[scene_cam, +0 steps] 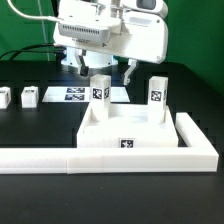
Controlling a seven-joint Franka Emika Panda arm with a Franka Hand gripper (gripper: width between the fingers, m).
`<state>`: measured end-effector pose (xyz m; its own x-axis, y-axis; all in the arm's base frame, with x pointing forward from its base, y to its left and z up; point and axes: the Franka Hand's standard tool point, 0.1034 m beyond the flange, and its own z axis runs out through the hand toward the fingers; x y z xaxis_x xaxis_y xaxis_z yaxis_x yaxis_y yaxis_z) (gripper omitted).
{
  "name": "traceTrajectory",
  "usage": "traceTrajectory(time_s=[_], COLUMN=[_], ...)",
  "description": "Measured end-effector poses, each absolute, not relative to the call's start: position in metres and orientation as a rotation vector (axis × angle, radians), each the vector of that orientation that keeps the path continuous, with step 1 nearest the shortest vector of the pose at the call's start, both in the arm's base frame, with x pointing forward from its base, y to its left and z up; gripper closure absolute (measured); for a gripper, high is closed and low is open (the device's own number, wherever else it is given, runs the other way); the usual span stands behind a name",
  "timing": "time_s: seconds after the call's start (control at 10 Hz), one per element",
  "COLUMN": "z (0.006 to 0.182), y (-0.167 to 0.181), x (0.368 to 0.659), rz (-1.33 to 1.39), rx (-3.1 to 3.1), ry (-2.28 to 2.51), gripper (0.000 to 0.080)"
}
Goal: Assemble square table
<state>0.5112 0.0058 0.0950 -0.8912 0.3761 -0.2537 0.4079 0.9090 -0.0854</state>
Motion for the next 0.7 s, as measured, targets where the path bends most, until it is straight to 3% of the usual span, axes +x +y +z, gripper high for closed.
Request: traceTrajectory(time_s=[0.3, 0.5, 0.7], z=[0.092, 0.076, 0.087], y=[0.005, -0.018, -0.042], x=[0.513, 0.517, 0.517], rz=[-0.137, -0.062, -0.053], rx=[0.878, 1.14, 1.27], ry=[2.75, 2.638, 2.559], gripper=[0.0151, 0.0151, 0.0151])
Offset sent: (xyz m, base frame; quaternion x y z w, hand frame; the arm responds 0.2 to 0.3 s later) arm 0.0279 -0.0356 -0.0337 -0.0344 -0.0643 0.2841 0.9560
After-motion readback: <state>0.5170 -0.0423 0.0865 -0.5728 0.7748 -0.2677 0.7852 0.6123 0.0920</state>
